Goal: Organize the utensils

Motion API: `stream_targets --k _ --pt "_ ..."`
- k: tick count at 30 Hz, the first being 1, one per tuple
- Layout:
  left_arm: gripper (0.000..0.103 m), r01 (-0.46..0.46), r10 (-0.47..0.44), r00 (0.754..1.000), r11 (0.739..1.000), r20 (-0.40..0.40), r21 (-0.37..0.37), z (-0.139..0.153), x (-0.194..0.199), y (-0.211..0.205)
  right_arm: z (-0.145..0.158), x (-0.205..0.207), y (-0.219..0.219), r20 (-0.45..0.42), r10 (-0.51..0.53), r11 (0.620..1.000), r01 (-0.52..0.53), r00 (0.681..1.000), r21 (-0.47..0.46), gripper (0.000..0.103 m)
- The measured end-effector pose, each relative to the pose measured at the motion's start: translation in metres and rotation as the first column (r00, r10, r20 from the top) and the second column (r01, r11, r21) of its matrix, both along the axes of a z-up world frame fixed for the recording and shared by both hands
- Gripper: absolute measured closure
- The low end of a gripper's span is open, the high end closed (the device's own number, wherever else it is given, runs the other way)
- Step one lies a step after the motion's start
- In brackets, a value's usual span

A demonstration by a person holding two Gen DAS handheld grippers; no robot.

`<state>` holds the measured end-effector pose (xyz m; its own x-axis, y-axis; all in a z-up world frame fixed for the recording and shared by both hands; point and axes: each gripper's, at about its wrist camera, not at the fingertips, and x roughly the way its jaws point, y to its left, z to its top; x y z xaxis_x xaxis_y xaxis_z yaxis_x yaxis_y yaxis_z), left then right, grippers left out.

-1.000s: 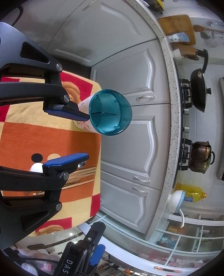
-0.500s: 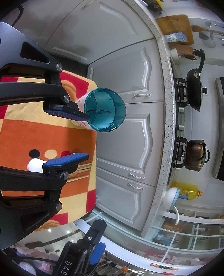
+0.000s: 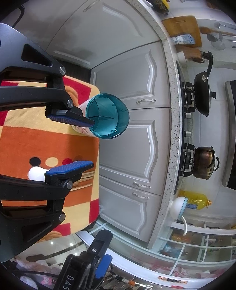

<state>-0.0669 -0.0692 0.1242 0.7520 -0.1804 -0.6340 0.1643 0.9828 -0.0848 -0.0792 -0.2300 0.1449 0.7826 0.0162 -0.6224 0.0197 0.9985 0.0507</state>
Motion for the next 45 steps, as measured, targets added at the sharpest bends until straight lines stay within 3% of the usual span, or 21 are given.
stream_targets --k 5,13,45 --pt "0.066 0.005 -0.005 1.0 1.0 -0.002 0.0 -0.001 0.0 -0.001 -0.002 0.0 -0.006 -0.009 0.008 0.998 -0.008 1.0 0.066 0.004" --pt "0.066 0.006 -0.006 1.0 1.0 -0.01 0.001 -0.005 0.001 -0.002 -0.003 -0.002 -0.007 -0.022 -0.001 0.997 0.002 1.0 0.075 0.004" --pt "0.066 -0.011 0.011 1.0 1.0 -0.025 -0.006 -0.006 0.002 0.0 -0.005 0.0 0.004 -0.037 0.021 1.0 -0.021 0.999 -0.009 0.004"
